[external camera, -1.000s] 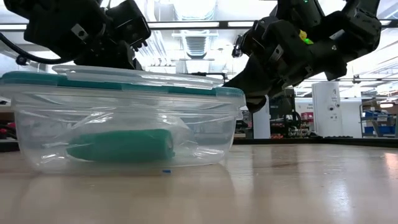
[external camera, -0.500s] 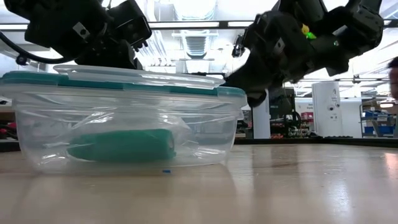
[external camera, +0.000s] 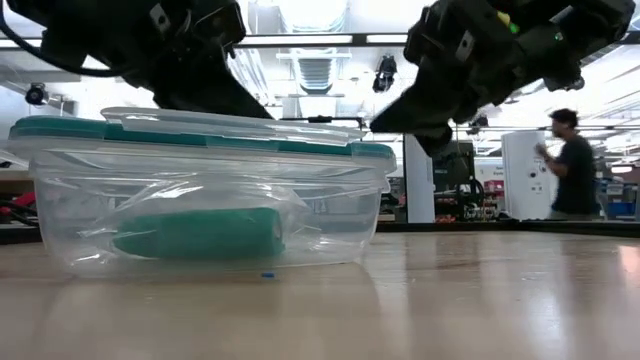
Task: Roll bandage
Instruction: Close the transparent food container
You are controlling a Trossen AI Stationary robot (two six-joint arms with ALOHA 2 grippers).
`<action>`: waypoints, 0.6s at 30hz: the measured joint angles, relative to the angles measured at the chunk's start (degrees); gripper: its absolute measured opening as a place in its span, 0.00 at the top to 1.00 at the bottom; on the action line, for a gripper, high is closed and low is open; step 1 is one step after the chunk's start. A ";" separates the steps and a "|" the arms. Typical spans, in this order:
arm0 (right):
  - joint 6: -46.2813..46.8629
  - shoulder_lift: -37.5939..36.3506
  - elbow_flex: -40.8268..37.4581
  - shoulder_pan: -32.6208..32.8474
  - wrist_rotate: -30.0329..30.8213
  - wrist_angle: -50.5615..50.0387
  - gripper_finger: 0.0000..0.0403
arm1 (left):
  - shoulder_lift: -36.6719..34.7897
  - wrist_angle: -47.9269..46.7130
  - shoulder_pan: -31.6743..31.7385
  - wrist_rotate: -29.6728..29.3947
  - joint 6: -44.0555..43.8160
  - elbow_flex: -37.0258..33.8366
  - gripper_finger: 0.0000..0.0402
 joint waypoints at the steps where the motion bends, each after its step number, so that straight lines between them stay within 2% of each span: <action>1: 0.32 -0.25 0.00 -0.01 0.97 -1.51 1.00 | -0.32 -0.10 0.01 -0.01 0.09 0.08 1.00; 9: 2.43 0.43 0.00 0.12 1.48 -3.98 1.00 | -2.29 -4.50 0.01 -0.03 0.13 1.81 1.00; 18: 2.43 0.47 0.00 0.10 1.43 -3.67 1.00 | -2.55 -4.05 0.01 -0.01 0.04 2.00 1.00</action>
